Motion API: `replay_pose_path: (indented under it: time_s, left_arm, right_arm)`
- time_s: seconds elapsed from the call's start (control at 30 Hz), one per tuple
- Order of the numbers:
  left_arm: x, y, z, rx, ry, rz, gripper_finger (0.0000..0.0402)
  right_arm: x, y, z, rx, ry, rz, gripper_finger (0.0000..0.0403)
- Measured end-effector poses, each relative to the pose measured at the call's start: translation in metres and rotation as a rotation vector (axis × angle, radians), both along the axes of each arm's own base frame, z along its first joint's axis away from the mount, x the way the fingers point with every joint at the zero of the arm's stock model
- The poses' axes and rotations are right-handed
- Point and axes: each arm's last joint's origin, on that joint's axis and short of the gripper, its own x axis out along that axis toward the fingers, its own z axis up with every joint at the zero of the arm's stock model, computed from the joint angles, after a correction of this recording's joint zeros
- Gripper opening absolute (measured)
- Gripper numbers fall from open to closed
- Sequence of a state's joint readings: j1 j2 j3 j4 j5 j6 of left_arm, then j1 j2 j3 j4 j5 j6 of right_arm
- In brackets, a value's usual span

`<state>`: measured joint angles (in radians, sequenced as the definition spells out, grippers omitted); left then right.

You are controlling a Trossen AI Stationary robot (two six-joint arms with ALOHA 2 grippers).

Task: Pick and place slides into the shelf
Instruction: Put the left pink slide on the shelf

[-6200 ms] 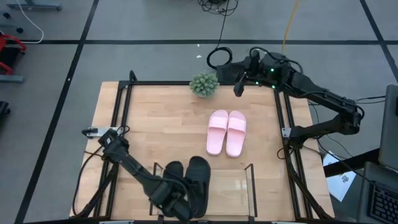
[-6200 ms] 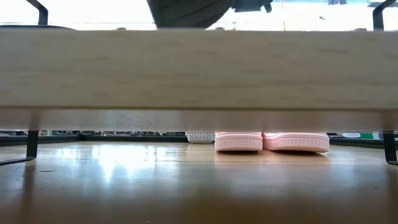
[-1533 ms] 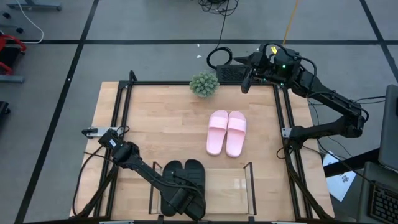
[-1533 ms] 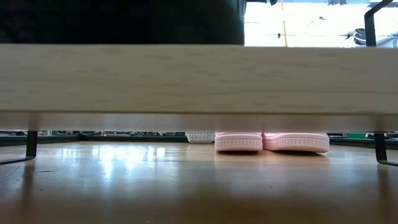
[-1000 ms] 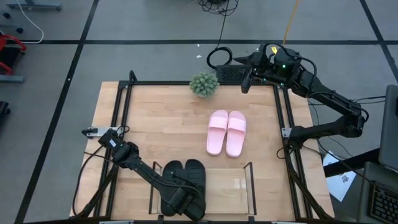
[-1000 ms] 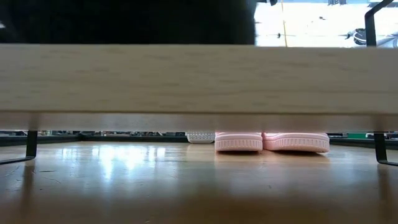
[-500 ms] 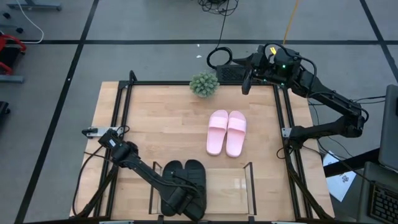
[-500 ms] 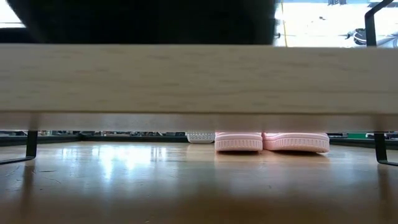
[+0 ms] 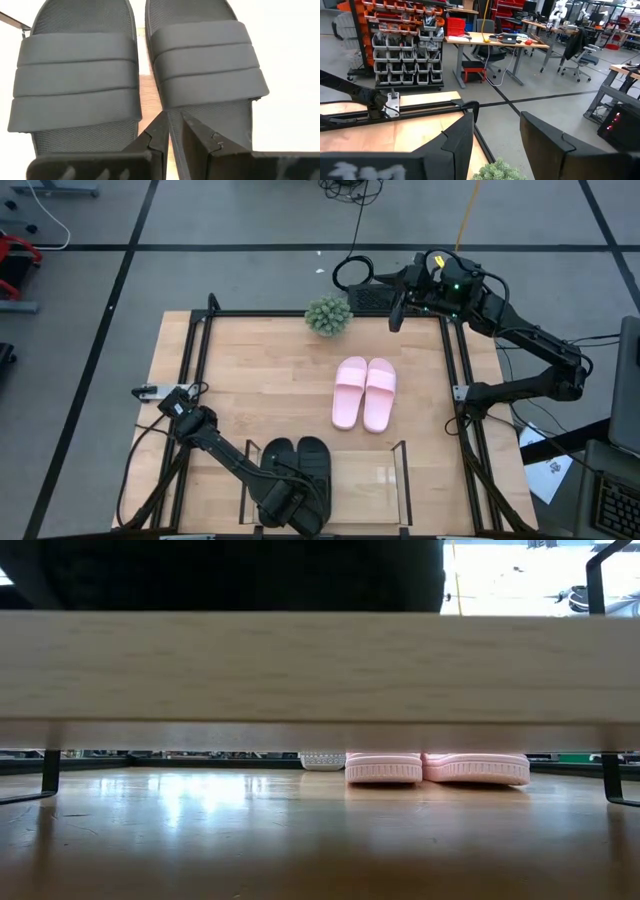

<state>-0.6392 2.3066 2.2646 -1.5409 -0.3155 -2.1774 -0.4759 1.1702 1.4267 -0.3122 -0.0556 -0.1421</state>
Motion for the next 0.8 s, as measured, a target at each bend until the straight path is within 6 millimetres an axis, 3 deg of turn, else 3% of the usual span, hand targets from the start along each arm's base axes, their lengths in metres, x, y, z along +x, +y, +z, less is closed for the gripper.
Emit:
replay_pose_path:
  time_s: [0.2,0.37,0.5,0.7,0.8]
  left_arm:
    - [-0.008,0.007,0.034,0.041,-0.136,-0.055,0.0047]
    - [-0.024,0.017,0.073,0.147,-0.259,-0.151,0.0047]
    - [-0.047,0.029,0.105,0.208,-0.285,-0.234,0.0047]
    - [-0.081,0.046,0.154,0.334,-0.370,-0.433,0.0047]
    - [-0.097,0.058,0.175,0.395,-0.394,-0.520,0.0047]
  right_arm:
    - [0.000,0.002,-0.003,0.041,0.022,0.027,0.0153]
    - [0.007,0.017,-0.009,0.086,0.029,0.280,0.0153]
    - [0.013,0.043,-0.008,0.055,0.028,0.509,0.0153]
    - [0.015,0.094,-0.003,0.033,0.020,0.709,0.0153]
    - [0.017,0.126,-0.008,0.032,0.073,0.729,0.0153]
